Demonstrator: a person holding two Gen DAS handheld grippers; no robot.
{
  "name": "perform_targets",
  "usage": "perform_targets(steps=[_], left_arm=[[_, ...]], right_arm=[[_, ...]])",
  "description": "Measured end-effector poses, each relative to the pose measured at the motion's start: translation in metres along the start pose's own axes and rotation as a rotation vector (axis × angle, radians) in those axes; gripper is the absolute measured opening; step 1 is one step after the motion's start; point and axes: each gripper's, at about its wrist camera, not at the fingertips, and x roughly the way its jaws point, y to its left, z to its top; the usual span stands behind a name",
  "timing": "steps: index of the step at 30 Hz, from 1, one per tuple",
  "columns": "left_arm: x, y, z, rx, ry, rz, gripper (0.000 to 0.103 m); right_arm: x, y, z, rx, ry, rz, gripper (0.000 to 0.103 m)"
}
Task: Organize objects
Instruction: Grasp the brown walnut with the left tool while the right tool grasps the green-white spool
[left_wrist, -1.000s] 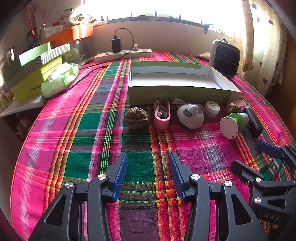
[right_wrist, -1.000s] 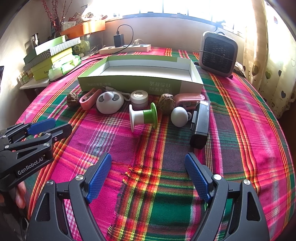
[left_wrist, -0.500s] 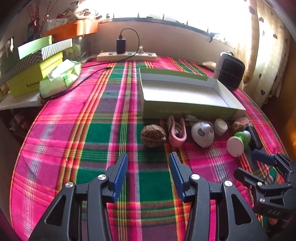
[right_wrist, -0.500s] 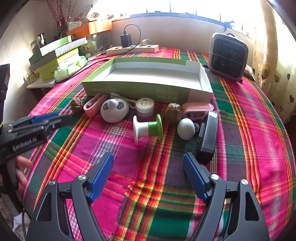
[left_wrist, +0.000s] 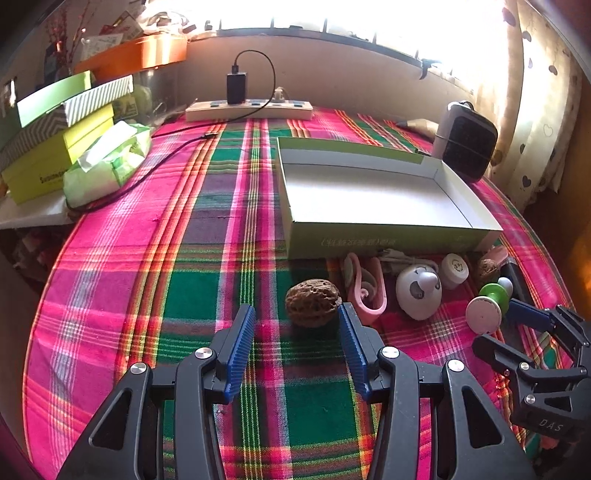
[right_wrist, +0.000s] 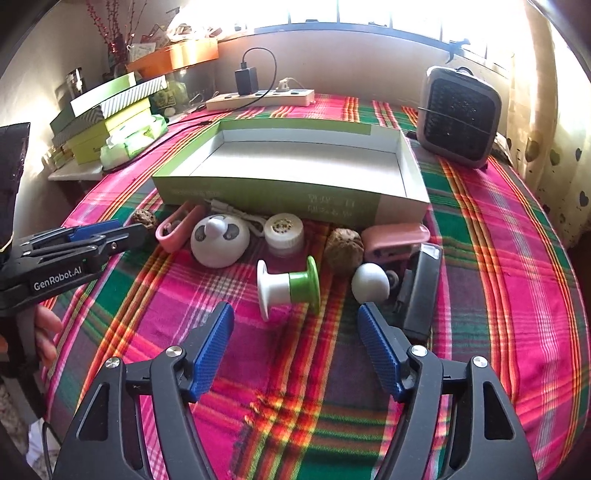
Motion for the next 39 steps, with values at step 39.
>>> perform_targets(steps=[39], left_arm=[[0.017, -0.001, 0.014, 0.006, 0.042, -0.01, 0.027]], right_arm=[[0.01, -0.003, 0.011, 0.003, 0.027, 0.035, 0.034]])
